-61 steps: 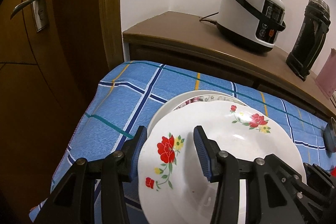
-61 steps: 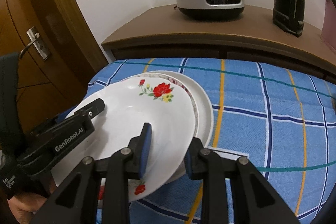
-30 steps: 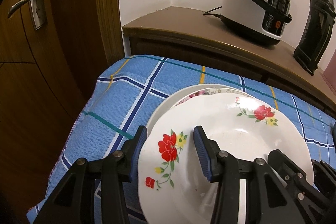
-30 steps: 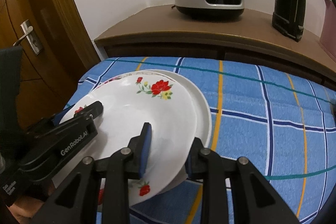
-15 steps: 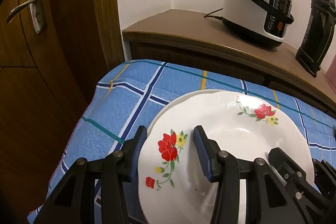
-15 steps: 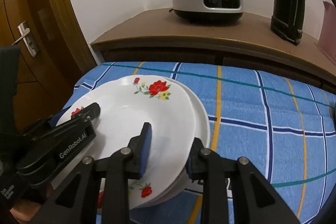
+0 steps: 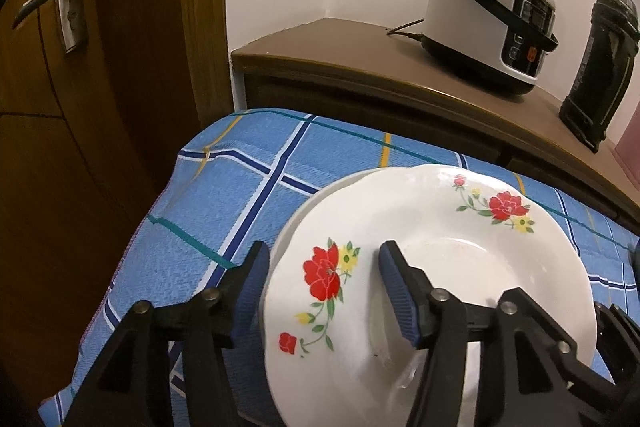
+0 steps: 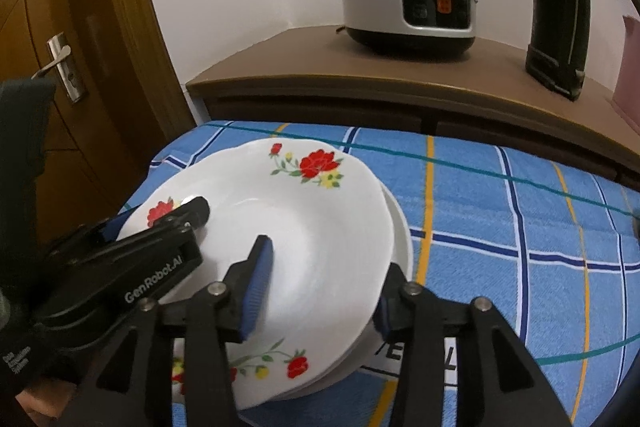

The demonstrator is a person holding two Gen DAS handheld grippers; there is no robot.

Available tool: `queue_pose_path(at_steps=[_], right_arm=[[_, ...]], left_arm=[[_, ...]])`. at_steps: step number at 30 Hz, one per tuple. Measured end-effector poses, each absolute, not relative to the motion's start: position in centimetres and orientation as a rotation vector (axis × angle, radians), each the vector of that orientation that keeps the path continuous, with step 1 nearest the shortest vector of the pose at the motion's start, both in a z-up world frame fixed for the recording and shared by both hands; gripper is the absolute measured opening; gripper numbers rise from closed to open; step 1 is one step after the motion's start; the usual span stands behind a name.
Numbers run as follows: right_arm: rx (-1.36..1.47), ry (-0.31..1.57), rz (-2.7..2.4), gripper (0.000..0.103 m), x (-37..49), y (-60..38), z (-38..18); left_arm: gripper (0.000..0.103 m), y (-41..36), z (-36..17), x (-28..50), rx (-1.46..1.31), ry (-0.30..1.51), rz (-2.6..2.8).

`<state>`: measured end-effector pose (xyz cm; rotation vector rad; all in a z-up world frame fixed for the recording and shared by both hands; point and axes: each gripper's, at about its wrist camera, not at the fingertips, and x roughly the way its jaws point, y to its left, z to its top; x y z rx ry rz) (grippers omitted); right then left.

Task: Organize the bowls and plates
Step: 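Lower the red-rose plate onto the pink-floral bowl with both grippers, then open both grippers and release the red-rose plate on the stack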

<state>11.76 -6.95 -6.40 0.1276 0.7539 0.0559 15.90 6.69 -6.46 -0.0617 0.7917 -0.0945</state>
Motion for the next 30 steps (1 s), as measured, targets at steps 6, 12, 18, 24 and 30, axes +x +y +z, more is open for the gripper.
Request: queue_pose_path(at_steps=[6,12,18,24,30], right_arm=[[0.152,0.764,0.063,0.045,11.6,-6.9,-6.3],[0.202,0.784,0.067,0.045,11.4,-7.2,-6.0],[0.209,0.8,0.044,0.048,10.9,-7.3,-5.1],[0.222,0.808,0.046,0.048,10.6,-7.5,-4.9],[0.278,0.833,0.017,0.055,10.1,-8.9,-5.2]], left_arm=[[0.064,6.7,-6.5,15.9,-0.066,0.795,-0.09],[0.065,6.8,-6.6,15.9,-0.076,0.803,-0.093],[0.066,6.7,-6.7,15.9,-0.071,0.811,-0.077],[0.066,6.7,-6.5,15.7,-0.049,0.815,-0.066],[0.066,7.1,-6.3,15.2,-0.051,0.823,-0.045]])
